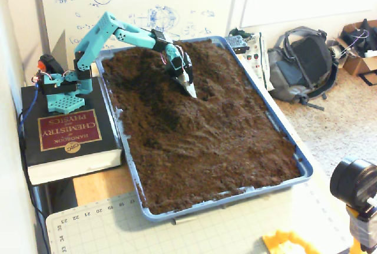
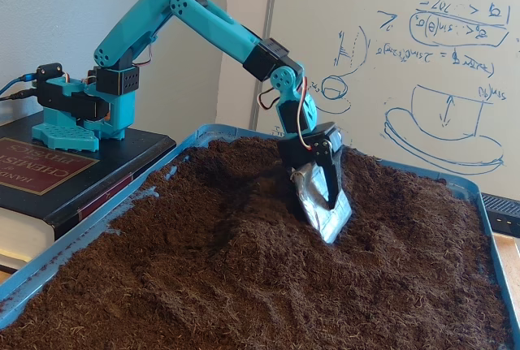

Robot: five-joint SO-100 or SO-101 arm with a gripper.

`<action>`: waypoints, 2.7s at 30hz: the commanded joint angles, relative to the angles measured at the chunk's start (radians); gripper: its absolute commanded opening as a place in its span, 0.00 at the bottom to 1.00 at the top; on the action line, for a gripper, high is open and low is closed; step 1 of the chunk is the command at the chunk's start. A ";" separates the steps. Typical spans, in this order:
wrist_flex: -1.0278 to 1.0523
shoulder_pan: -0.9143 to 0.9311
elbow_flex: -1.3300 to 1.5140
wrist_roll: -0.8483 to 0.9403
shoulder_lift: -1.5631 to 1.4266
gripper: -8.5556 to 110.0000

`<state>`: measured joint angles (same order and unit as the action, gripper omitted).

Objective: Build a berm.

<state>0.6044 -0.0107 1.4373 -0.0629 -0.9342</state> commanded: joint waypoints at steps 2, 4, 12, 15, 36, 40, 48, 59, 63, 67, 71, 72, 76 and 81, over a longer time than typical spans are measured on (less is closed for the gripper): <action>0.049 0.005 -0.017 -0.006 -0.141 0.08; 0.038 0.005 -0.028 -0.012 -0.173 0.08; 0.035 -0.012 -0.031 -0.015 -0.410 0.08; 0.034 -0.011 -0.031 -0.014 -0.488 0.08; -0.511 0.135 -0.106 -0.002 -0.147 0.08; -0.512 0.179 -0.106 0.000 -0.087 0.08; -0.512 0.239 -0.107 0.109 0.012 0.08; -0.518 0.233 -0.107 0.135 0.129 0.08; -0.512 0.229 -0.092 0.135 0.144 0.08; -0.509 0.229 -0.087 0.184 0.163 0.08; -0.509 0.232 -0.087 0.250 0.195 0.08; -0.509 0.232 -0.087 0.259 0.198 0.08; -0.505 0.230 -0.081 0.287 0.204 0.08; -0.383 0.233 -0.025 0.339 0.173 0.08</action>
<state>0.1442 0.2178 1.3821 0.2424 -0.7286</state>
